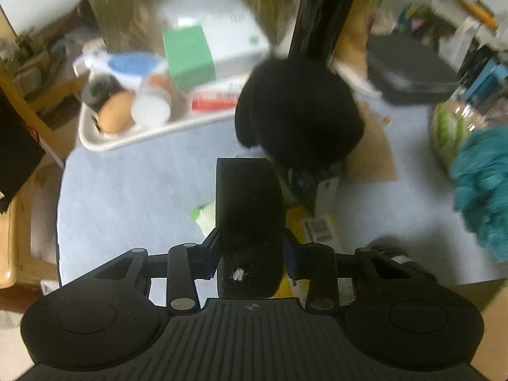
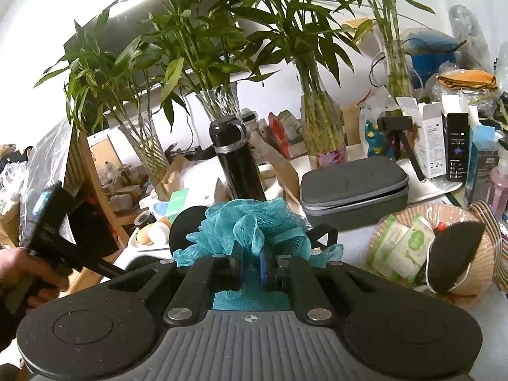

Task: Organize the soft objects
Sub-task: 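Grasp the black foam sponge with the left tool while the right holds the loofah, then carry both items over the box and open both tools to drop them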

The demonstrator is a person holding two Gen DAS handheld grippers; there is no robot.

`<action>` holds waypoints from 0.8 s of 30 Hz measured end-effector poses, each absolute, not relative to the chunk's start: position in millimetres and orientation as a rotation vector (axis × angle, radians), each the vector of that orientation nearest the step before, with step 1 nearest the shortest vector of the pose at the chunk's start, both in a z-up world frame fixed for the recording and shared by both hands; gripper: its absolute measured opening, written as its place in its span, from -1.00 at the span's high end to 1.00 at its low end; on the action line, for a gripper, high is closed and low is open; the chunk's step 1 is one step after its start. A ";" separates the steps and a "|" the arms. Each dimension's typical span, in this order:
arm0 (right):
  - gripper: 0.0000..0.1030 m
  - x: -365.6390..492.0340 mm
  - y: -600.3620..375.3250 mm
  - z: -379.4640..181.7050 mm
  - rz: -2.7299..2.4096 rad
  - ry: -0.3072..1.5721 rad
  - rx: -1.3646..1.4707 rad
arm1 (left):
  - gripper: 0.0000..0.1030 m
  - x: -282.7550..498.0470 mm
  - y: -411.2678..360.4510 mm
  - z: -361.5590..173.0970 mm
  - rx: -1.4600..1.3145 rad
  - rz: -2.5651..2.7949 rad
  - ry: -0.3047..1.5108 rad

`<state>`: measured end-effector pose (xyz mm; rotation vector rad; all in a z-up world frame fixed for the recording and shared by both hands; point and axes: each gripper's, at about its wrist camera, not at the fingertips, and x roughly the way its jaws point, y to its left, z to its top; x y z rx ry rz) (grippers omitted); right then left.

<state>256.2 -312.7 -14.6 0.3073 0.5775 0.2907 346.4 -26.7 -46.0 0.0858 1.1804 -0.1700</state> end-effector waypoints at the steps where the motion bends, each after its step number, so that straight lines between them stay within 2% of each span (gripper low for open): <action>1: 0.78 255.5 -311.8 -14.6 0.293 0.579 0.305 | 0.25 341.3 -25.8 -38.9 0.079 -0.177 1.153; 13: 0.80 239.5 -297.8 -5.3 0.279 0.527 0.226 | 0.26 279.0 -8.2 15.0 -0.011 -0.230 0.868; 24: 0.81 200.6 -277.7 46.6 0.375 0.417 0.159 | 0.27 215.7 -5.0 59.0 -0.064 -0.340 0.678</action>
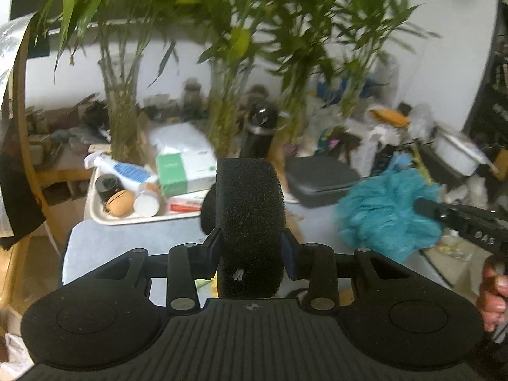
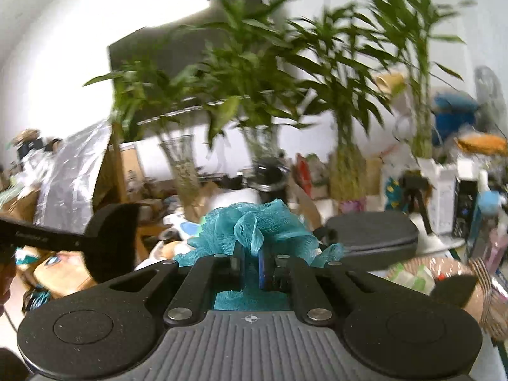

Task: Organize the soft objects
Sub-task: 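Carry both items over the box and open both tools to drop them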

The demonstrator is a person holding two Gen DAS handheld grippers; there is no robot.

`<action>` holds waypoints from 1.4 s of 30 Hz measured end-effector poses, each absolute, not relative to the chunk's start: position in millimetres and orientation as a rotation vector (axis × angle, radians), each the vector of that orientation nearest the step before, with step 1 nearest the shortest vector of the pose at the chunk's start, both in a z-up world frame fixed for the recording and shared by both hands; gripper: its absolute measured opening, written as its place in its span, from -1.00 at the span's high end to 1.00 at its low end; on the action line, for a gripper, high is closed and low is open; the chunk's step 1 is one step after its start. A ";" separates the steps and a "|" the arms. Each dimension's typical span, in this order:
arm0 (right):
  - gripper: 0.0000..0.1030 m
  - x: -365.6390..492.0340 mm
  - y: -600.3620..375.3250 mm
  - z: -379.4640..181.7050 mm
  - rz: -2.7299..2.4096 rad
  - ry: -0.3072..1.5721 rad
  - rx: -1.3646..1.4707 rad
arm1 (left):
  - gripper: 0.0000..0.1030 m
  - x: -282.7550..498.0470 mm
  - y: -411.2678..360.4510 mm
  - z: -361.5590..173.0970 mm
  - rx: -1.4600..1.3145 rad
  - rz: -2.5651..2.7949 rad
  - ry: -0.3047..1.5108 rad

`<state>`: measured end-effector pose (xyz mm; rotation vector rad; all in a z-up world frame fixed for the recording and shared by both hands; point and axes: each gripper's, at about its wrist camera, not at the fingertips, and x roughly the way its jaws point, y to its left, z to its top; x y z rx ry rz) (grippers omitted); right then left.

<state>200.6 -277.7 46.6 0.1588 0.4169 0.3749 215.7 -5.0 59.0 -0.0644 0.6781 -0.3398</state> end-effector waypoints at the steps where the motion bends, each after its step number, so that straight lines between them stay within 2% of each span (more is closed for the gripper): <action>1: 0.81 195.2 -275.2 52.1 0.389 0.413 0.148 | 0.26 209.6 -6.4 62.0 -0.066 -0.353 0.670; 12: 0.81 140.5 -249.1 74.0 0.536 0.454 0.079 | 0.26 149.6 -5.1 67.5 -0.081 -0.439 0.674; 27: 0.81 123.8 -228.9 30.1 0.603 0.633 0.028 | 0.26 121.1 0.4 16.1 -0.027 -0.350 0.767; 30: 0.75 125.7 -225.6 19.1 0.610 0.689 0.026 | 0.23 116.9 -1.4 9.1 -0.038 -0.323 0.780; 31: 0.58 126.1 -224.2 15.2 0.615 0.696 0.019 | 0.22 115.7 -1.6 7.2 -0.043 -0.325 0.779; 32: 0.30 125.9 -223.5 12.6 0.613 0.696 0.013 | 0.17 114.8 -1.8 5.1 -0.048 -0.329 0.780; 33: 0.10 126.1 -223.1 10.4 0.611 0.701 0.006 | 0.13 114.7 -2.3 2.7 -0.050 -0.331 0.786; 35: -0.52 124.2 -223.8 8.6 0.619 0.694 0.005 | -0.26 113.4 -2.5 -1.5 -0.052 -0.336 0.797; 37: -0.75 122.1 -224.2 9.7 0.629 0.679 0.004 | -0.39 110.3 -1.2 -4.1 -0.059 -0.329 0.787; 42: -0.97 120.2 -223.6 11.5 0.626 0.654 -0.021 | -0.44 102.9 4.8 -5.0 -0.080 -0.314 0.774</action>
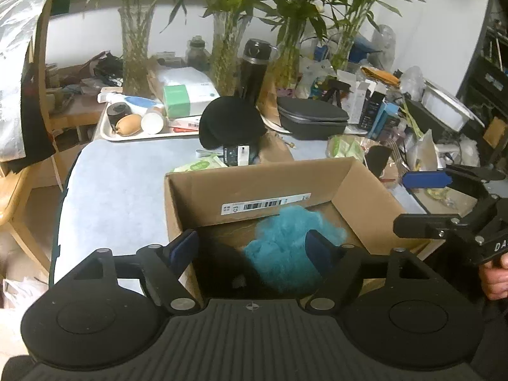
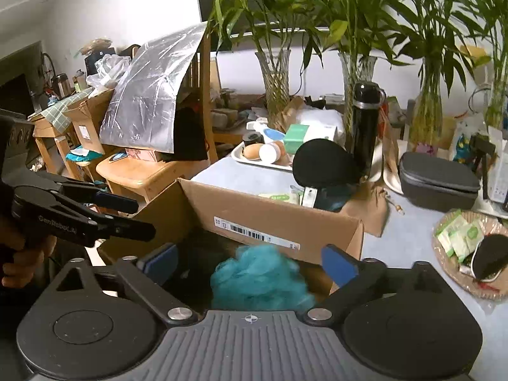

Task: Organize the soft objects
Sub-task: 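Carry both items over the box and open both tools to drop them, then withdraw both tools from the box back toward the table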

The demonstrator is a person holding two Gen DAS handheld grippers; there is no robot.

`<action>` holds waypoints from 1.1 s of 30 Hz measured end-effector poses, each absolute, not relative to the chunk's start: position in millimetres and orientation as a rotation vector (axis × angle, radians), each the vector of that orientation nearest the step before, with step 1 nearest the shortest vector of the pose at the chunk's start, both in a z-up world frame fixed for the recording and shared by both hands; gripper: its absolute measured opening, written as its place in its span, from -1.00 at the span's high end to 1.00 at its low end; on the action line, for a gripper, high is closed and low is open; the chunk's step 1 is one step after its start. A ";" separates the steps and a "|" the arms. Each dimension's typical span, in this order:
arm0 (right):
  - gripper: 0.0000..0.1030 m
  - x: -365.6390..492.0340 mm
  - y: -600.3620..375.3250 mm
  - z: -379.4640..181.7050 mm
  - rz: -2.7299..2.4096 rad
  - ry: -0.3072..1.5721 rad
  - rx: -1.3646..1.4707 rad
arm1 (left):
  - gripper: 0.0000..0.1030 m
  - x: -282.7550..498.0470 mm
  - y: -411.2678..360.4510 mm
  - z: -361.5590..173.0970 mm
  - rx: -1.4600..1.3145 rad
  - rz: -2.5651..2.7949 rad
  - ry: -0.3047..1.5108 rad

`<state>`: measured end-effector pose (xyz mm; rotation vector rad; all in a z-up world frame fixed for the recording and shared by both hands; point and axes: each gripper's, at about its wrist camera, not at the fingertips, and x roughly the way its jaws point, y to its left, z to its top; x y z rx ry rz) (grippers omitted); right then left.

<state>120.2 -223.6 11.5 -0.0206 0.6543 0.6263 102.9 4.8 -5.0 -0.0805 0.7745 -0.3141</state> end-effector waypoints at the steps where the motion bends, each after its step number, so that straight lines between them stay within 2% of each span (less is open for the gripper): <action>1: -1.00 120.8 -223.6 11.2 0.619 0.653 -0.025 | -0.44 102.1 5.8 -5.0 -0.088 -0.312 0.775; 24: -1.00 154.4 -252.8 -9.4 0.425 0.720 0.116 | -0.44 105.5 30.3 -5.5 -0.111 -0.240 0.771; 33: -1.00 170.8 -253.0 -4.7 0.378 0.780 0.114 | -0.45 127.6 37.2 -4.2 -0.153 -0.185 0.836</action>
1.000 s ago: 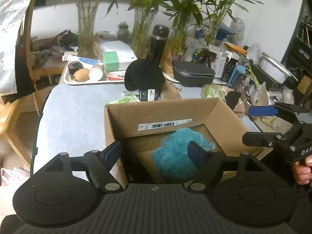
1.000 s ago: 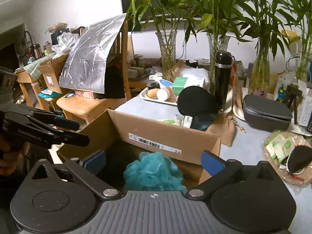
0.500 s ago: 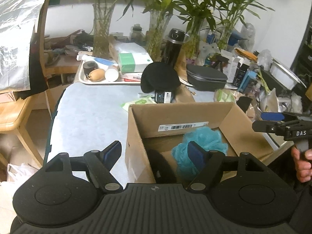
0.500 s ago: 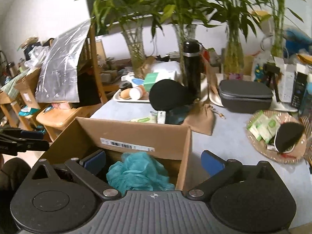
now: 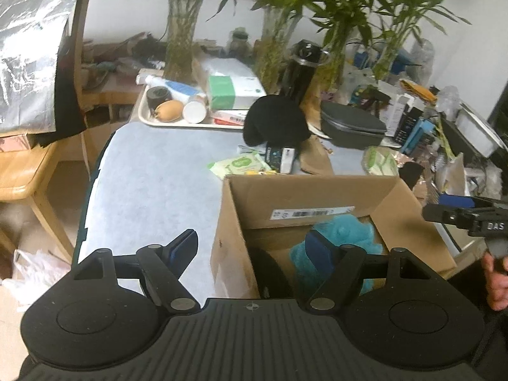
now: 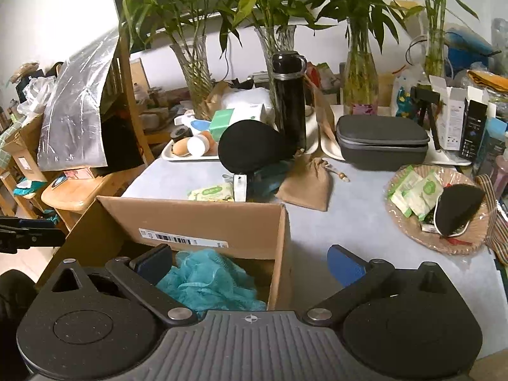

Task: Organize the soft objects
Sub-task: 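Withdraw both tools from the box back toward the table, then lower the right tool onto the black-wrapped roll and close on it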

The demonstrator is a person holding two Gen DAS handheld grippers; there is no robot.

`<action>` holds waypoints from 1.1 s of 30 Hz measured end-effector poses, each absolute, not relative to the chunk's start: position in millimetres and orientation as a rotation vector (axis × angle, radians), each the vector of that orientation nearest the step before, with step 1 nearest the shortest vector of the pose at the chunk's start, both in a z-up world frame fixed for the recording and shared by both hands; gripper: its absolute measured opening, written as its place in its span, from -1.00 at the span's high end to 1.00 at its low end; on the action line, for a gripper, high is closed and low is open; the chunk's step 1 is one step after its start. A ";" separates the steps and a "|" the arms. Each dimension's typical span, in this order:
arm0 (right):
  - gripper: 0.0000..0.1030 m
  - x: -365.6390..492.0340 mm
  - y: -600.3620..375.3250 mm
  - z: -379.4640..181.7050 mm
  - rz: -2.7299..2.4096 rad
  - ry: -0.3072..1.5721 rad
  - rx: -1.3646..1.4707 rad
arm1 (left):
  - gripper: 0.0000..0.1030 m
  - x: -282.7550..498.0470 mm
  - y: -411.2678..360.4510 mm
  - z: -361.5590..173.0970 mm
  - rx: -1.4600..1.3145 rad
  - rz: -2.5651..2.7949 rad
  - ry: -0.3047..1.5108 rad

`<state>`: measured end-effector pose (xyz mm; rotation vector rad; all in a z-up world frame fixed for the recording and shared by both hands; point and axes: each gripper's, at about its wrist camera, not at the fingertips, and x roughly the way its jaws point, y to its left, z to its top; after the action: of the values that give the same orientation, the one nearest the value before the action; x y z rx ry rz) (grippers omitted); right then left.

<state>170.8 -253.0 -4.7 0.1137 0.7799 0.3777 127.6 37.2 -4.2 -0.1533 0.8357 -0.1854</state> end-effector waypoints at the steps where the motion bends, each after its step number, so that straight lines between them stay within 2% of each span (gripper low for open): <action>1: -1.00 173.8 -253.2 -3.3 0.380 0.794 0.120 | -0.45 130.7 38.3 -3.2 -0.155 -0.178 0.843; 6: -1.00 192.5 -252.5 1.6 0.361 0.879 0.125 | -0.48 148.7 45.5 2.0 -0.192 -0.146 0.912; 8: -1.00 201.6 -252.3 6.0 0.345 0.903 0.117 | -0.57 157.4 49.4 5.1 -0.211 -0.136 0.941; 16: -1.00 249.3 -254.6 16.6 0.341 0.986 0.166 | -0.60 199.1 57.2 15.2 -0.229 -0.111 1.031; 33: -0.99 337.5 -262.5 -22.5 0.277 1.219 0.279 | -0.60 286.1 77.9 -11.1 -0.336 -0.160 1.242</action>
<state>337.5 -262.5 -22.5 0.2787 1.2193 0.2767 286.1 77.9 -11.1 -0.3356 1.2419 -0.1602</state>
